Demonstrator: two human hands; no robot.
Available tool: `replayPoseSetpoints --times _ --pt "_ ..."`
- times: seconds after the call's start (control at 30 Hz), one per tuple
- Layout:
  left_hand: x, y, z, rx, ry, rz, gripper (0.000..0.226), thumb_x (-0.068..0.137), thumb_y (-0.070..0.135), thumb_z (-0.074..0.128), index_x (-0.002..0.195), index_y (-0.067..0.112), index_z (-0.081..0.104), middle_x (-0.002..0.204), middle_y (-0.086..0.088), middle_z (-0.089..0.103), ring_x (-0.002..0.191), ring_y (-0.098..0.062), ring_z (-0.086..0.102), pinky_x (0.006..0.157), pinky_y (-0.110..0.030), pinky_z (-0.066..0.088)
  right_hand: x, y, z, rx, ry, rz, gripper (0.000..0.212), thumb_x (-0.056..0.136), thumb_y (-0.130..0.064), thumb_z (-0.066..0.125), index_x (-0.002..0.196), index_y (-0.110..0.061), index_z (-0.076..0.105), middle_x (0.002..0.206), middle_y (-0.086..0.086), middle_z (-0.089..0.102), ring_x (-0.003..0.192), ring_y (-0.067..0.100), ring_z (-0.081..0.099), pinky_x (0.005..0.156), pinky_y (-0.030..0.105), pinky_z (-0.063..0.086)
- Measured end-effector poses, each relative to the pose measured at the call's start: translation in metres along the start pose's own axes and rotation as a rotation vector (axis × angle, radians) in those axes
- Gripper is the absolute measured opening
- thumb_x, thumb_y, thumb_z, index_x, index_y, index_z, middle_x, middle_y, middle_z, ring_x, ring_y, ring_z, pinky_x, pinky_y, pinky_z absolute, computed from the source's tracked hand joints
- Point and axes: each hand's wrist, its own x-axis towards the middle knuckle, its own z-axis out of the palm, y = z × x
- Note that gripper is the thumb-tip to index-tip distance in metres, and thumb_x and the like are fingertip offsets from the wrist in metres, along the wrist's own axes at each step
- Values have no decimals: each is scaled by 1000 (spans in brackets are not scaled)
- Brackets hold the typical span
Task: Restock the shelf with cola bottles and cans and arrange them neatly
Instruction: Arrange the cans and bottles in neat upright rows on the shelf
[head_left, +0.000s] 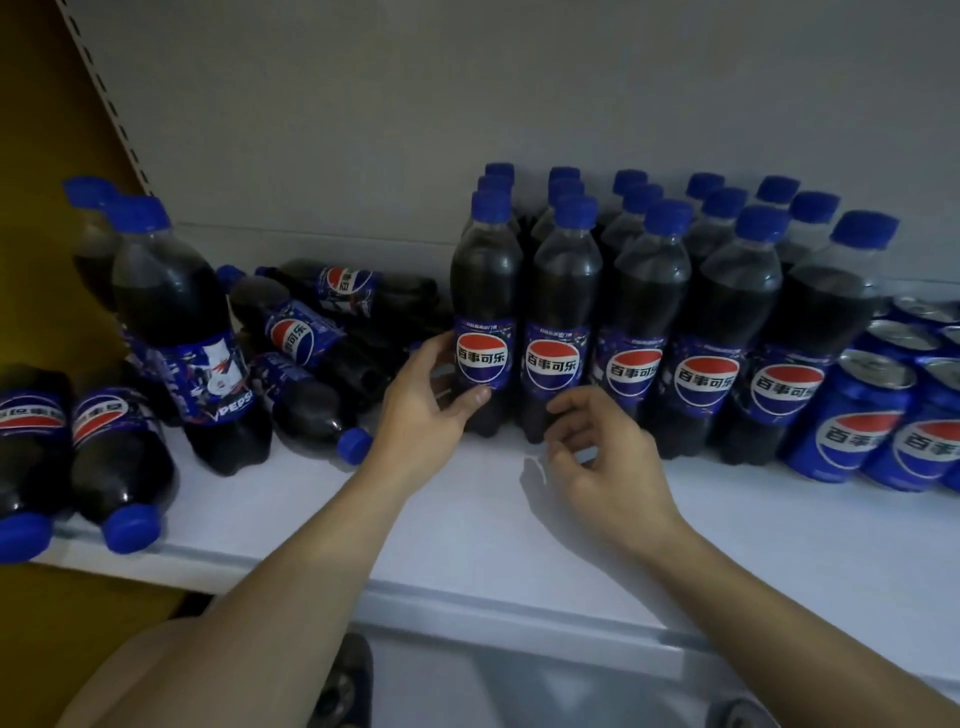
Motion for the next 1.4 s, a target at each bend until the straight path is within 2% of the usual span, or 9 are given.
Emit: replayPoseSetpoints --times 0.2,0.37,0.6,0.77,0.9,1.07,1.23,1.33,1.4 --pt "-8 25 -29 -24 66 21 68 90 7 72 148 25 43 137 6 60 124 -5 58 106 -34 50 -16 -27 -2 -44 -53 -66 39 83 -3 69 111 -28 60 91 -12 66 86 8 64 67 21 53" --pt "-9 27 -83 311 131 107 52 94 15 67 144 21 51 137 5 61 127 -10 55 107 -27 44 18 -101 19 -76 -85 -251 34 86 -4 68 114 -23 62 94 -13 66 86 5 66 73 19 55" --pt "8 11 -96 484 57 147 49 88 10 69 136 15 55 131 -8 62 118 -25 60 92 -24 43 136 -178 93 -466 -238 -303 41 91 -8 61 131 -14 56 124 8 60 108 20 60 85 27 51" --pt "18 -12 -95 604 94 177 46 84 13 73 127 10 57 121 -10 63 114 -30 61 97 -48 50 170 -170 132 -798 -477 -170 37 95 -21 62 130 -9 54 123 11 59 93 19 53 69 28 47" --pt "18 -20 -89 786 39 218 59 77 23 77 132 13 58 135 -6 59 139 -29 45 107 -55 43 201 -162 141 -931 -346 -254 58 86 -34 74 134 -13 47 125 12 57 105 27 57 80 37 53" --pt "20 -28 -89 790 45 234 51 72 30 76 119 14 66 130 -6 62 139 -30 46 102 -57 46 220 -146 170 -874 -625 -91 83 78 -48 81 143 -15 41 135 12 57 115 30 57 96 38 50" --pt "24 -24 -84 729 140 205 54 75 33 62 125 14 62 126 -6 63 127 -29 56 97 -53 49 223 -151 165 -381 -365 99 69 81 -33 80 137 -8 48 124 13 61 99 25 61 70 27 50" --pt "27 -4 -82 410 221 117 71 87 41 61 148 12 40 135 -7 55 122 -26 55 101 -41 47 213 -166 146 68 -173 214 63 78 -18 82 129 -7 47 106 10 61 79 17 60 51 21 42" --pt "30 15 -83 184 234 52 92 88 40 71 158 13 19 150 -8 42 135 -21 42 105 -24 37 203 -175 131 217 -130 246 60 73 -15 84 122 -6 49 101 11 63 80 20 64 56 24 51"
